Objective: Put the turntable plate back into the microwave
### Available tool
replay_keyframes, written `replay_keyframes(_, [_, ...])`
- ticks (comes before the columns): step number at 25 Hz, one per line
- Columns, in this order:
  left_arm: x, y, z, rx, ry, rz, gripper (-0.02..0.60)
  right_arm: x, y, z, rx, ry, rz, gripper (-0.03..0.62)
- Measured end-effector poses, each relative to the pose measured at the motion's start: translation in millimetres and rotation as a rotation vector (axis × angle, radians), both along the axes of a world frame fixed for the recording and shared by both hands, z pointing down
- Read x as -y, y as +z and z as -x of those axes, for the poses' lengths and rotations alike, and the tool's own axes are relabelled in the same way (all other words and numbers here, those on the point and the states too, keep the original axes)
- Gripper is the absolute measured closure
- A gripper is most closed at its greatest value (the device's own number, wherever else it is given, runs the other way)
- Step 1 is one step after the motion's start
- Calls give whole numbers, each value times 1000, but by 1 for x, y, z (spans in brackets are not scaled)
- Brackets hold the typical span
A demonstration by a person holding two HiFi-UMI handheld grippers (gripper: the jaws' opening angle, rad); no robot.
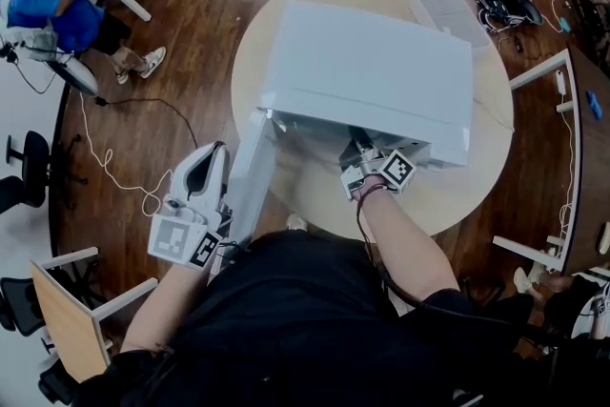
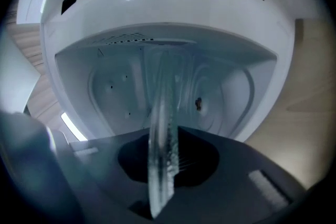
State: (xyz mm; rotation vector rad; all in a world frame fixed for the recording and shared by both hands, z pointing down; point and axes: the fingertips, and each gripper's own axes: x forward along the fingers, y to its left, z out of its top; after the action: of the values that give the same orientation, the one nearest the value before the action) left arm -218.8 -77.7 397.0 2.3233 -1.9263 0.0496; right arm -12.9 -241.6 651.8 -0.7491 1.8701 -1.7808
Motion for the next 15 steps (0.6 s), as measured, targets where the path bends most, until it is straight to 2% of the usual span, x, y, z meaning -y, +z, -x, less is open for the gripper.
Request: replay_keyframes(15, [-3,8,10,0,-13,30,579,27,2,8,1,83,-1,566])
